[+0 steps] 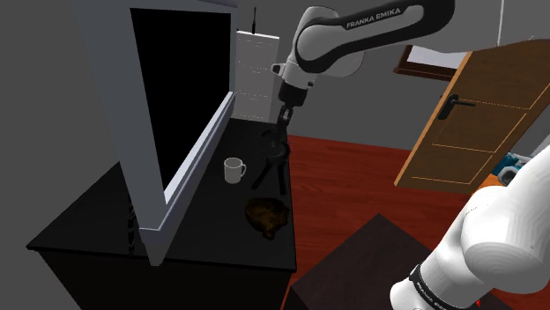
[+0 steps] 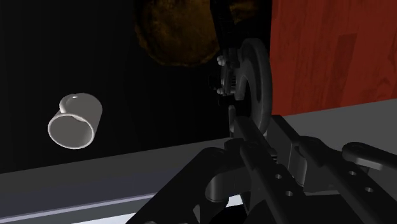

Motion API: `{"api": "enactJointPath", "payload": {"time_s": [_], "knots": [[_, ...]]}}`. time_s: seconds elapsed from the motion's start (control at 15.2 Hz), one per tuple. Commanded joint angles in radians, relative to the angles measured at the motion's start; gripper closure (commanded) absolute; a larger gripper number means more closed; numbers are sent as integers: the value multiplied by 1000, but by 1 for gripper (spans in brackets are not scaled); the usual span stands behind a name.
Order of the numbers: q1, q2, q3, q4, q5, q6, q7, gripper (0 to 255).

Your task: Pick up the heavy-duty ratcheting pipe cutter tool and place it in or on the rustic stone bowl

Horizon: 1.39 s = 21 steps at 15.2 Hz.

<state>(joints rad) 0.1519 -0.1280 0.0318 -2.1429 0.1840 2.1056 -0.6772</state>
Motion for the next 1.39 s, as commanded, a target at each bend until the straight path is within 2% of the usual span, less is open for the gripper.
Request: {"api": "enactJointPath", "payload": {"time_s": [0.0,1.12,1.32], "knots": [[1,8,1,-21,3,30,-4,255],[8,112,6,-145,35,255,-49,255],[8,116,6,-148,36,261,-50,255]]}}
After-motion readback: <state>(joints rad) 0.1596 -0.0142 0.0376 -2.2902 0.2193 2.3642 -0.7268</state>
